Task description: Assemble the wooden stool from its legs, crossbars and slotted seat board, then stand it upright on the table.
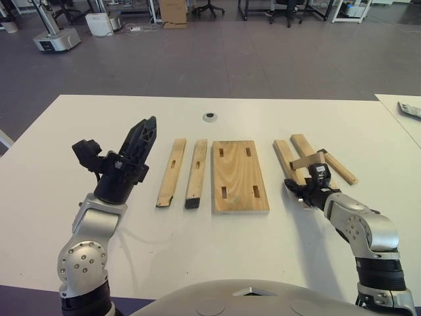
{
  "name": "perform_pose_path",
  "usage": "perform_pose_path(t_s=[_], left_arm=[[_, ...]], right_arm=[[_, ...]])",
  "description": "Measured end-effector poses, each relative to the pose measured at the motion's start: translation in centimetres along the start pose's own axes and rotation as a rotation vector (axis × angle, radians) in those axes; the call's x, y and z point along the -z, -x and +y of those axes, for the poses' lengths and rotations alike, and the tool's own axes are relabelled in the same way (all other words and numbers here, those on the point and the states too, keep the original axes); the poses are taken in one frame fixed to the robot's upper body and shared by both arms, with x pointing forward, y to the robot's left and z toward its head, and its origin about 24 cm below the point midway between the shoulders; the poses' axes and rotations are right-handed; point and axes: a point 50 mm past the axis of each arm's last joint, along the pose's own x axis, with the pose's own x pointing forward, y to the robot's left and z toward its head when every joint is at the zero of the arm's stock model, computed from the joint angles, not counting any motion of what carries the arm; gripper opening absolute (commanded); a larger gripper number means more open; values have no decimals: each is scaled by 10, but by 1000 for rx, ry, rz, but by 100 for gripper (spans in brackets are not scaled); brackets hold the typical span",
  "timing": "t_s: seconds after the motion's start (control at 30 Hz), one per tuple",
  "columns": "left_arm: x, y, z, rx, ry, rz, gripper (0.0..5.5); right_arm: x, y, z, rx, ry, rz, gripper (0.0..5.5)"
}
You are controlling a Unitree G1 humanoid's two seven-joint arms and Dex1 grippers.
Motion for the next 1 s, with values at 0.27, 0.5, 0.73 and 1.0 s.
perform_pose_path(t_s=[0.27,0.5,0.73,1.0], left_arm=[[7,5,-6,-21,25,-33,413],[16,6,-8,-42,42,-51,413],[20,5,-10,-48,60,-59,413],[23,5,-14,-49,76,-73,413]], right_arm=[[-11,-2,-1,32,37,-19,389],[-47,-3,1,60,64,-111,389],[-55,-4,5,68,61,-136,389],[-77,1,8,117,89,-231,389]])
